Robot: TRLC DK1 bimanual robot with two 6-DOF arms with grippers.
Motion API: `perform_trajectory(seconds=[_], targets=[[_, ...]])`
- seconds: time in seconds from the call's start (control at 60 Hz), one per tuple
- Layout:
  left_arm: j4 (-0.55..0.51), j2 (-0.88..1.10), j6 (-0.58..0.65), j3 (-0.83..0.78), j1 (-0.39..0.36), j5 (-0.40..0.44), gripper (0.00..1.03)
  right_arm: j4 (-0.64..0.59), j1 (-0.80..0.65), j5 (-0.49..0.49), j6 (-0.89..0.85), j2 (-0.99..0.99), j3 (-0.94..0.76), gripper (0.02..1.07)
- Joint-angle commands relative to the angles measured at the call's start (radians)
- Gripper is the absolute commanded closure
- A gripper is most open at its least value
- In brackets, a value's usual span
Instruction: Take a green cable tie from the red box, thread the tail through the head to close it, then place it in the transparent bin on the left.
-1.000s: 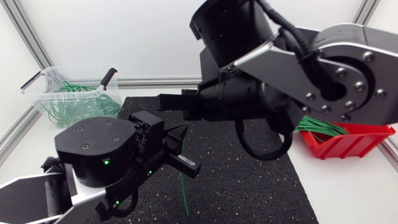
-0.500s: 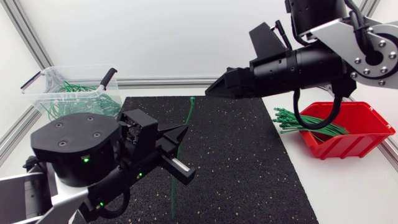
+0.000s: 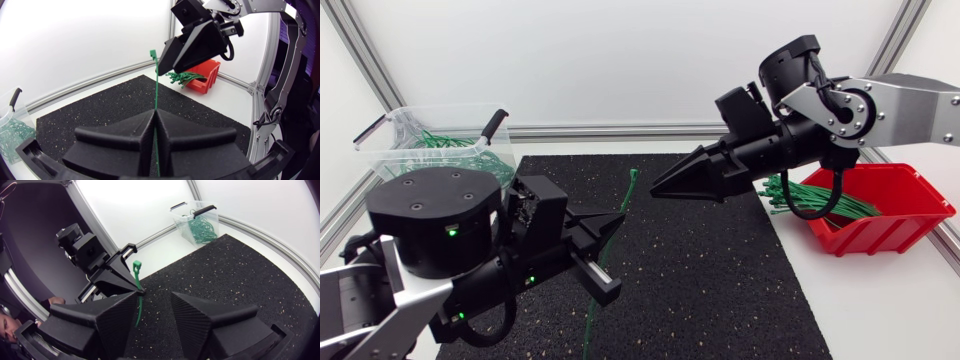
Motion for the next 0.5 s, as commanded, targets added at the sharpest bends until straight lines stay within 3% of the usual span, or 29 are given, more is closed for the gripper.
perform_trajectory(seconds=[0.0, 0.383, 0.483], targets=[[-0.003, -0.007, -0.024, 0.036, 0.007, 0.023, 0.99, -0.009, 0.023, -0.031, -0.091, -0.003, -0.037, 0.53], [-0.026, -0.004, -0.047, 0.053, 0.004, 0.058, 0.99, 0.005, 0.080, -0.055, -0.120, -0.008, -0.048, 0.54], [-0.029, -0.005, -0.048, 0.053, 0.002, 0.058, 0.99, 0.021, 0.086, -0.055, -0.120, -0.003, -0.053, 0.61]])
